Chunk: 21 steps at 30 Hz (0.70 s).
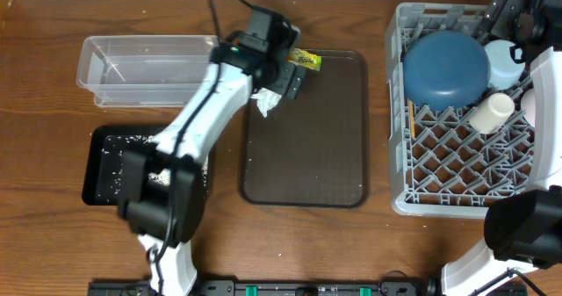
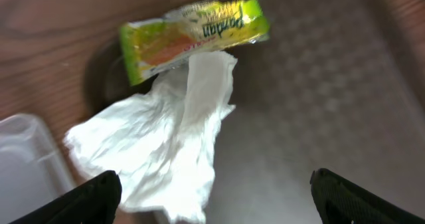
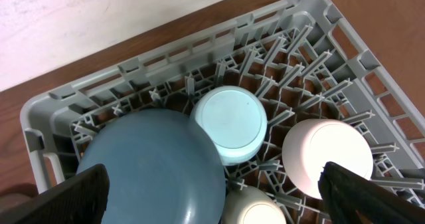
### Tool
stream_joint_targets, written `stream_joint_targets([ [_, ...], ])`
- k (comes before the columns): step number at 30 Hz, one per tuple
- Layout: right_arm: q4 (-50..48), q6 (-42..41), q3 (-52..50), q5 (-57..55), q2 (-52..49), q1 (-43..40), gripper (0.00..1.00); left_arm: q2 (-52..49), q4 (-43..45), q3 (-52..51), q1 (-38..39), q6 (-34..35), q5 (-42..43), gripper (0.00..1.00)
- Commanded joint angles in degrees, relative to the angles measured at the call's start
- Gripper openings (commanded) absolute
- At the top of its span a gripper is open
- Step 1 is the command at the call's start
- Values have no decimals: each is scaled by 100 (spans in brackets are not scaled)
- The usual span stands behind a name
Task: Sort waste into correct bins and load items into the dishwasher rack
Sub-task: 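Reach the left gripper to the white tissue and grasp it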
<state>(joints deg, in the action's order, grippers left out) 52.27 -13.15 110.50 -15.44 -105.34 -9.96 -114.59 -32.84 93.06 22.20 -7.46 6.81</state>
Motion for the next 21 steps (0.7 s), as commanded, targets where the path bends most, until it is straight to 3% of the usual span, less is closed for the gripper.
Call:
stream_joint_targets([
  [1,2,35,39,-61,144,-15,99,-468,317,50,-26,-260,-387,93],
  [5,4,35,39,-61,144,-15,99,-881,592,50,-26,-260,-387,89],
  [8,2,35,39,-61,144,-15,99,-1049,601,50,-24,-258,-385,78],
  [15,4,35,39,-61,144,-15,99,-1080,597,50,-24,-256,-385,45],
  [17,4,35,39,-61,144,-15,99,-1080,573,50,-24,-229,-385,31],
  [19,4,35,39,-61,144,-15,99,-1078,551,52,-24,-149,-380,9],
  [21,4,35,39,-61,144,-15,99,-1025,520,52,-24,83,-380,6],
])
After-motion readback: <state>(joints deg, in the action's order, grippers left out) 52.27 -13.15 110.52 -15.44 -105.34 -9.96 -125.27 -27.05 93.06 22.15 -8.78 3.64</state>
